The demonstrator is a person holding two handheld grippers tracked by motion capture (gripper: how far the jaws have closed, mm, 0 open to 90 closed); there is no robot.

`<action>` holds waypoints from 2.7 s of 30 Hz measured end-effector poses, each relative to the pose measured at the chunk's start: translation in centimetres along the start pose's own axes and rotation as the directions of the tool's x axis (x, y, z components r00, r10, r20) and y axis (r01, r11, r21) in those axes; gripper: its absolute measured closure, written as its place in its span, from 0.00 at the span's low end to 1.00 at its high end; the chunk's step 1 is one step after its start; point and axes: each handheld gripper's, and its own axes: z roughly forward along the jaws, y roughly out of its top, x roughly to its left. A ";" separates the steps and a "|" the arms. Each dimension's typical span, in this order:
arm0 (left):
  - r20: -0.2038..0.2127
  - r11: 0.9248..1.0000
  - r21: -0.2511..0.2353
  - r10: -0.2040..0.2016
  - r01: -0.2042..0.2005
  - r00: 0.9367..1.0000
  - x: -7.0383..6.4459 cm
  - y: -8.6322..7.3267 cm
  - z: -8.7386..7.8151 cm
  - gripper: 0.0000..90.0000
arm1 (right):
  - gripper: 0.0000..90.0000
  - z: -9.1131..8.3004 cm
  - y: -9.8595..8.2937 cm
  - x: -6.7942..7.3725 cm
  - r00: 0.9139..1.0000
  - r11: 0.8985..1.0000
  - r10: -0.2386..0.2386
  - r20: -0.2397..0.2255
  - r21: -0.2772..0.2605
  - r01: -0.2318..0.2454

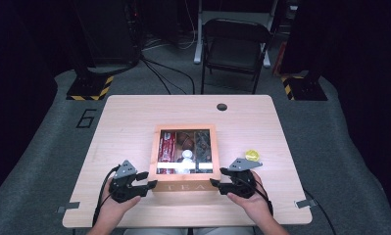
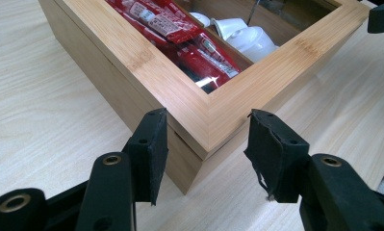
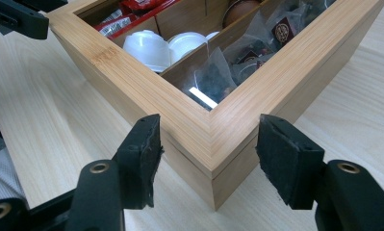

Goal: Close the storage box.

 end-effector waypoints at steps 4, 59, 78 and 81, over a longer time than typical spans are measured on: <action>0.006 1.000 0.004 -0.001 0.001 1.000 0.1 0.1 0.0 0.52 | 0.45 -0.1 0.1 0.0 1.000 1.000 0.006 -0.005 -0.007 -0.006; -0.127 0.982 -0.119 -0.159 0.144 0.979 5.0 0.8 -2.1 0.44 | 0.42 -3.7 -0.3 -4.8 0.977 0.981 0.158 0.145 -0.135 -0.138; -0.156 0.986 -0.080 -0.157 0.146 0.975 6.4 -0.8 -1.6 0.44 | 0.42 -1.8 -2.0 -4.8 0.979 0.995 0.094 0.179 -0.044 -0.087; -0.160 0.986 -0.067 -0.161 0.152 0.974 6.7 -1.1 -1.3 0.44 | 0.42 -1.6 -2.3 -4.8 0.980 0.996 0.089 0.176 -0.033 -0.085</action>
